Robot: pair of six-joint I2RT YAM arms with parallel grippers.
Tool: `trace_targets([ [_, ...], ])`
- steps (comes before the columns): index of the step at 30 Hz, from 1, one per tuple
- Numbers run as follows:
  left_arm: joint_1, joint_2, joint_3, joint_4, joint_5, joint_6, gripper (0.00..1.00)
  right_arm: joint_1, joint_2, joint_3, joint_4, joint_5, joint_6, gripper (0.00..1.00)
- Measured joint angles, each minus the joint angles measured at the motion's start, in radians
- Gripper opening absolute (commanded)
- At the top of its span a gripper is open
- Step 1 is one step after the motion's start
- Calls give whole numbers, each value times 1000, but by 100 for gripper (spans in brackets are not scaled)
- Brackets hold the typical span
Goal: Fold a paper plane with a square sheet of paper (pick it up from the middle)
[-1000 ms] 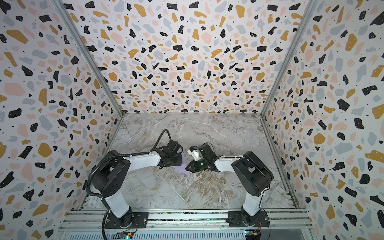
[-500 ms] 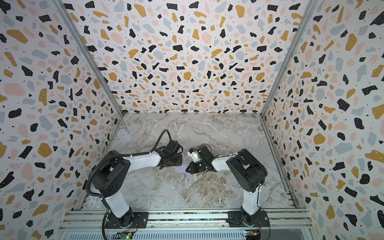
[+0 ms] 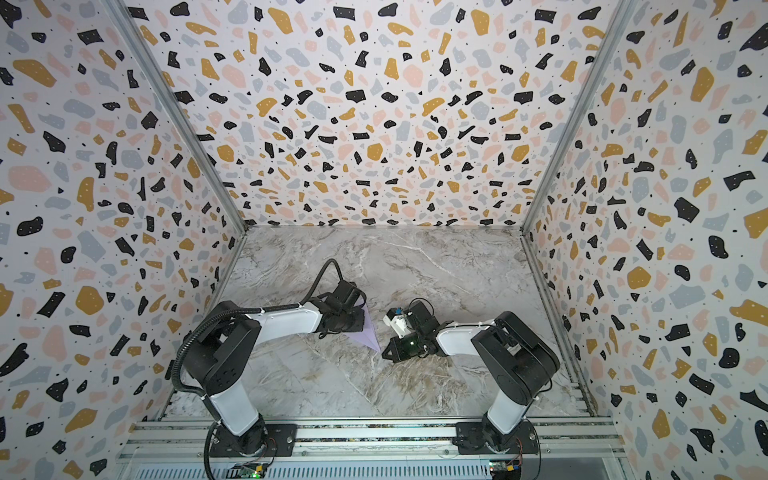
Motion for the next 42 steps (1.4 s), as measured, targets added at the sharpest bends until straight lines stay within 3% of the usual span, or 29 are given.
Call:
trace_targets([
  [12,0,0,0,0,5,0,8,0,183,218,125,27,86,4],
  [21,3,-5,2,-3,25,5,11,0,236,216,134,32,108,3],
  [28,8,-60,-6,-24,123,51,17,-8,236,204,143,42,100,2],
  [33,8,-138,-23,14,177,61,13,-8,236,204,143,43,93,2],
  [42,17,-47,-53,57,211,68,6,-11,237,204,143,42,88,1],
])
